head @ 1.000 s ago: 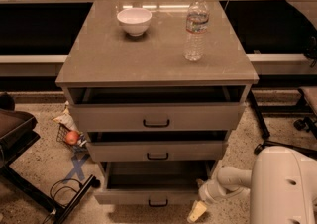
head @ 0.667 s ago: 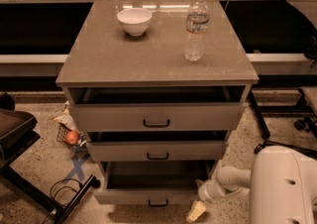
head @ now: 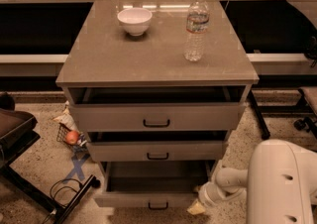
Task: Open bottom drawer
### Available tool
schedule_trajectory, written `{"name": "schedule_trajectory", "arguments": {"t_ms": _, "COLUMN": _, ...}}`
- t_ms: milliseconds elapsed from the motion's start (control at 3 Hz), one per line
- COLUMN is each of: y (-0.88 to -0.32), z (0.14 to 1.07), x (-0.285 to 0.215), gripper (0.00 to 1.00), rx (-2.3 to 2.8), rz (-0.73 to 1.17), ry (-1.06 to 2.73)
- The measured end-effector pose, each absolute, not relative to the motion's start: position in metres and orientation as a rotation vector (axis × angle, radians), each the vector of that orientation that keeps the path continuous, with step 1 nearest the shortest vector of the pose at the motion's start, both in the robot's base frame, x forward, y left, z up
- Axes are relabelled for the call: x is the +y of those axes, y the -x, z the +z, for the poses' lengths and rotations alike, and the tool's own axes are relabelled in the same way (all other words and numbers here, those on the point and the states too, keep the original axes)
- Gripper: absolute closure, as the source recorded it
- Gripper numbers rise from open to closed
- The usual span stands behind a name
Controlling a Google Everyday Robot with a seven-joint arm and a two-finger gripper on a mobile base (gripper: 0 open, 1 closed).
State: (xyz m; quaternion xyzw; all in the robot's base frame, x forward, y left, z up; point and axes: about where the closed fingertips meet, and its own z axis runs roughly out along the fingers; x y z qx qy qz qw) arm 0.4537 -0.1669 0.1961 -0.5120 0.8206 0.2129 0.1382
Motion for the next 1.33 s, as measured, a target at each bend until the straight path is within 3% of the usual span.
{"name": "schedule_trajectory", "arguments": {"t_ms": 333, "y": -0.42, "z": 0.226, "x": -0.184, "gripper": 0.8, "rx": 2.643, "rz": 0.506, "ry": 1.391}}
{"name": "schedule_trajectory", "arguments": {"t_ms": 667, "y": -0.361, "z": 0.238, "x": -0.177, "gripper": 1.0, "rx": 2.85, "rz": 0.527, "ry": 1.394}}
{"name": "schedule_trajectory", "arguments": {"t_ms": 1000, "y": -0.32, "z": 0.247, "x": -0.172, "gripper": 1.0, "rx": 2.943, "rz": 0.576, "ry": 1.411}}
{"name": "schedule_trajectory", "arguments": {"t_ms": 1333, "y": -0.324, "z": 0.252, "x": -0.169, "gripper": 0.8, "rx": 2.885, "rz": 0.544, "ry": 1.443}}
